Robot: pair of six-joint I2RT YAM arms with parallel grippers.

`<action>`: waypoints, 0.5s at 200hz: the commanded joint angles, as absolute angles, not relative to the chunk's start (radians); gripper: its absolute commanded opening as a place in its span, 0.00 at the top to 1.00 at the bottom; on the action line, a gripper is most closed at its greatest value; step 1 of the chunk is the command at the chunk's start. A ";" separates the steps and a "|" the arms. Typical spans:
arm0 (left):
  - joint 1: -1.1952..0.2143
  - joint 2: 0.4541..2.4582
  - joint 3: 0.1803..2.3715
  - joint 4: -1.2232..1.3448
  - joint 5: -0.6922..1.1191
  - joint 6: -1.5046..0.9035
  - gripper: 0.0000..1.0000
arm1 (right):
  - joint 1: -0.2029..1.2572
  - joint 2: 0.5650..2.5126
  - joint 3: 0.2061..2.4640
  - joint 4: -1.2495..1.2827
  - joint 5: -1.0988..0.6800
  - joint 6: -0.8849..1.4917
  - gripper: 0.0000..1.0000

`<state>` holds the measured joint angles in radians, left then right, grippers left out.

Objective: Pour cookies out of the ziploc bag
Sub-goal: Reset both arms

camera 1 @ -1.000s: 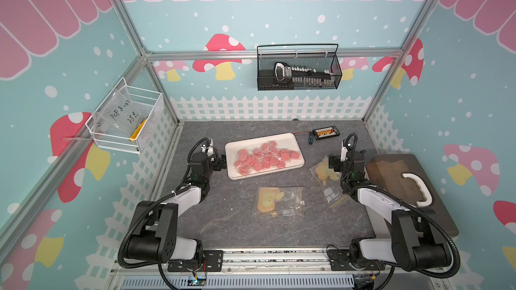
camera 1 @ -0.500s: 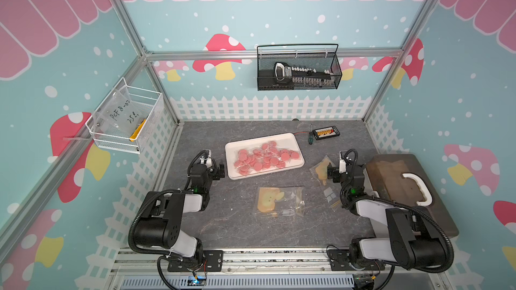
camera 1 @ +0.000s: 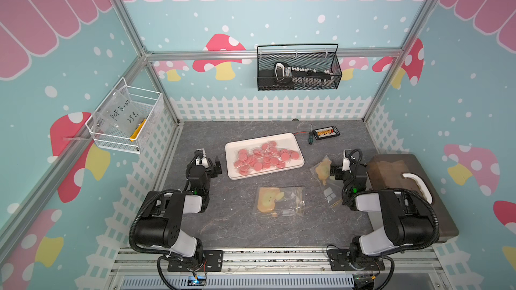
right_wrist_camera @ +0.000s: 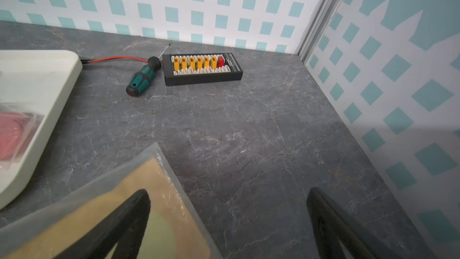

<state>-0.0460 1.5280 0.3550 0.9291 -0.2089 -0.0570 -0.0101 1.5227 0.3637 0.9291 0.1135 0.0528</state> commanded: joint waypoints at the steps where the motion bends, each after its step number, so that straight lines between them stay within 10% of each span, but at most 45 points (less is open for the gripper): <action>1: -0.043 1.533 0.369 0.924 -0.313 -0.087 0.01 | -0.014 1.521 0.359 0.916 0.098 0.050 0.01; 100: -0.069 1.541 0.385 0.903 -0.325 -0.054 0.01 | -0.014 1.522 0.358 0.920 0.098 0.052 0.01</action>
